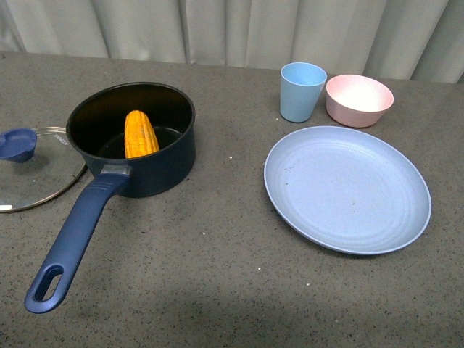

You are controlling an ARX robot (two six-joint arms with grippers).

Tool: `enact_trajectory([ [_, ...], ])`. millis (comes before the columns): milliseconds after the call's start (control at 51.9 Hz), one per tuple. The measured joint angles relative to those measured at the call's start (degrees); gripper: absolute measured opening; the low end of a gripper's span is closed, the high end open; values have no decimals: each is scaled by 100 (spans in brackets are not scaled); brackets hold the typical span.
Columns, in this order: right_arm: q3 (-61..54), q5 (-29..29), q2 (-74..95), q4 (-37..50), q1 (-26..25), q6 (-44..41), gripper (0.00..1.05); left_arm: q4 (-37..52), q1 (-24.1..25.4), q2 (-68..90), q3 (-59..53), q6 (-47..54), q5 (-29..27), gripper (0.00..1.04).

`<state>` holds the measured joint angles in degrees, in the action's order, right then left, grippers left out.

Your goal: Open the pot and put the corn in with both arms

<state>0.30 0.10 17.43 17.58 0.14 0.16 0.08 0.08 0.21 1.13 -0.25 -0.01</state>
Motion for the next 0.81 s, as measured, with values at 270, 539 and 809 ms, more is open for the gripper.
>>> enact_trajectory([
  [270,0,0,-448,-442,0,0,1,0,0,0,0,0,-2,98],
  [539,4,-11,-1351,-1545,0,-4,1,0,0,-2,0,0,0,98],
  [809,4,-15,-1714,-1749,0,-11,11,-2,0,0,0,0,-2,98],
])
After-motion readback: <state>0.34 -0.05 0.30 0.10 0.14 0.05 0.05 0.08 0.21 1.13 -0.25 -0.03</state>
